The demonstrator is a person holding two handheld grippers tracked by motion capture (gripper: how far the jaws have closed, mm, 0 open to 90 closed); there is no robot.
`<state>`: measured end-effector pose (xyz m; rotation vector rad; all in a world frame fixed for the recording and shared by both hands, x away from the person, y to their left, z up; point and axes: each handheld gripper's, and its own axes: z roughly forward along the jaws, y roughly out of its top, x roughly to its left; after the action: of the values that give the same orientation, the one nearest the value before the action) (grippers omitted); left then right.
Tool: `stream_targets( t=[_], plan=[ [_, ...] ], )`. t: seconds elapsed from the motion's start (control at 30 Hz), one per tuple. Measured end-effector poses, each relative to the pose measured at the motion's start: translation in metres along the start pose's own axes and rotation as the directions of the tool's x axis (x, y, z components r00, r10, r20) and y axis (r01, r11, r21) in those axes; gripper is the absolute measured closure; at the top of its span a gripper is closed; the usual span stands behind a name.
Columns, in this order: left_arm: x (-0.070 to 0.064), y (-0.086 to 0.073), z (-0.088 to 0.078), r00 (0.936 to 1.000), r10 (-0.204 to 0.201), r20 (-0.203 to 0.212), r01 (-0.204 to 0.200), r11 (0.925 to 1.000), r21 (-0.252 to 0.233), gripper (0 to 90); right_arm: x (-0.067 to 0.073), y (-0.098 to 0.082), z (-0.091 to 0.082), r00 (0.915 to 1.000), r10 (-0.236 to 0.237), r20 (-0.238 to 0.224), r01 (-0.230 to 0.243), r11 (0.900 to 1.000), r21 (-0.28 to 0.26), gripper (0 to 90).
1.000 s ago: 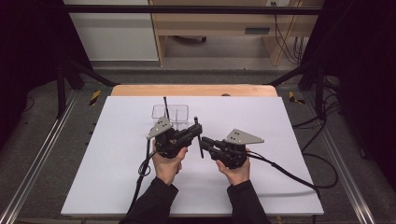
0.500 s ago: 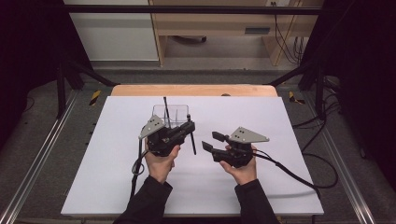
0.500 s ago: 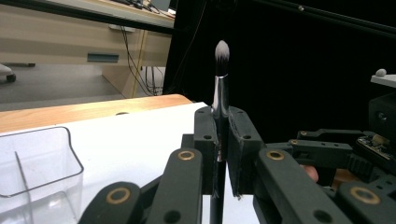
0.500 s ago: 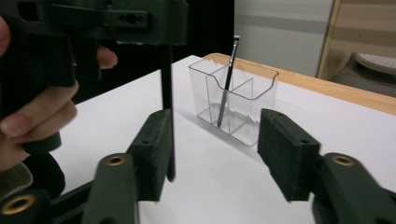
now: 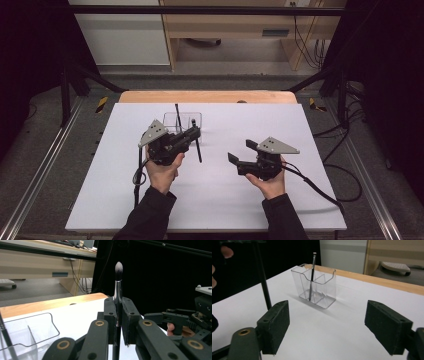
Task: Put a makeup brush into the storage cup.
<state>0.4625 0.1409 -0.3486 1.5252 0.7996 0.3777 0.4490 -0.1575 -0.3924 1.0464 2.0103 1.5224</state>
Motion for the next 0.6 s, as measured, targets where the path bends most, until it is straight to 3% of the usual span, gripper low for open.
stream_targets(
  t=[0.3, 0.6],
  plan=[
    [0.006, 0.007, -0.005, 0.9996, 0.022, -0.015, -0.022, 0.9996, 0.017, 83.0, -0.011, -0.012, -0.012, 0.9985, -0.013, 0.054, 0.01, 0.998, 0.061, 11.4],
    [0.012, 0.017, -0.01, 0.9972, 0.059, -0.045, -0.058, 0.9981, 0.022, 83.1, -0.022, -0.023, -0.024, 0.9945, -0.001, 0.105, -0.008, 0.997, 0.082, 8.7]
  ],
)
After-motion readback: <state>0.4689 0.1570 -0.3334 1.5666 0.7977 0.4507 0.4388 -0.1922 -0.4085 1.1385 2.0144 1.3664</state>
